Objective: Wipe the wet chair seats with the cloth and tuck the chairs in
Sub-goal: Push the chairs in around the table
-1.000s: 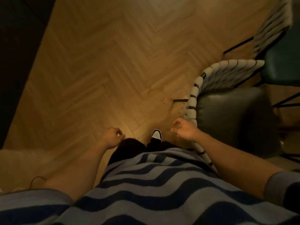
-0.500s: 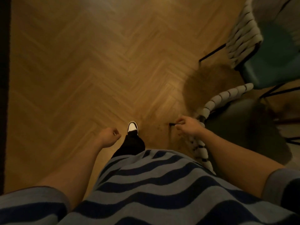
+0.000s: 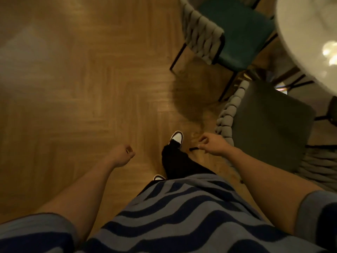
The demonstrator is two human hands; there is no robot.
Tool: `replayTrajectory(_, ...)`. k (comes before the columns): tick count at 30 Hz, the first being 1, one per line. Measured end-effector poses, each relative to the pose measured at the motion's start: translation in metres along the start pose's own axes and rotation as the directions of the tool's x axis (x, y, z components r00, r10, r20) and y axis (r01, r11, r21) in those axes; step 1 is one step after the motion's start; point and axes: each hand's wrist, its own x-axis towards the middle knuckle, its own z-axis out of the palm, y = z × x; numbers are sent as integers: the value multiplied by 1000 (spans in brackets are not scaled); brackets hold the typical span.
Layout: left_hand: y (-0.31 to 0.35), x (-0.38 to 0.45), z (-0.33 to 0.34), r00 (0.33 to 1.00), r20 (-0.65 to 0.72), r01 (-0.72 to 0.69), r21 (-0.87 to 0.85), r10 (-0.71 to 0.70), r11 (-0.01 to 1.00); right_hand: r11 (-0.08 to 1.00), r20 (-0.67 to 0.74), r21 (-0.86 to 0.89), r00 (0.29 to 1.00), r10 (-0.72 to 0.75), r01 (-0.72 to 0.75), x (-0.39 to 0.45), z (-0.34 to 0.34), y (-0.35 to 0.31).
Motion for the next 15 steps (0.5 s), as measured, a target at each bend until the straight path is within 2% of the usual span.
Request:
replayTrajectory(7,95,105,-103,984,74,-172,173,161,970,978,-98,171,986,137,-119,65,-57,-24)
replayTrajectory(15,212,203,-204,931,167,-364,329,325,871,910,-148,368,954,260,-190,111,-150,-46)
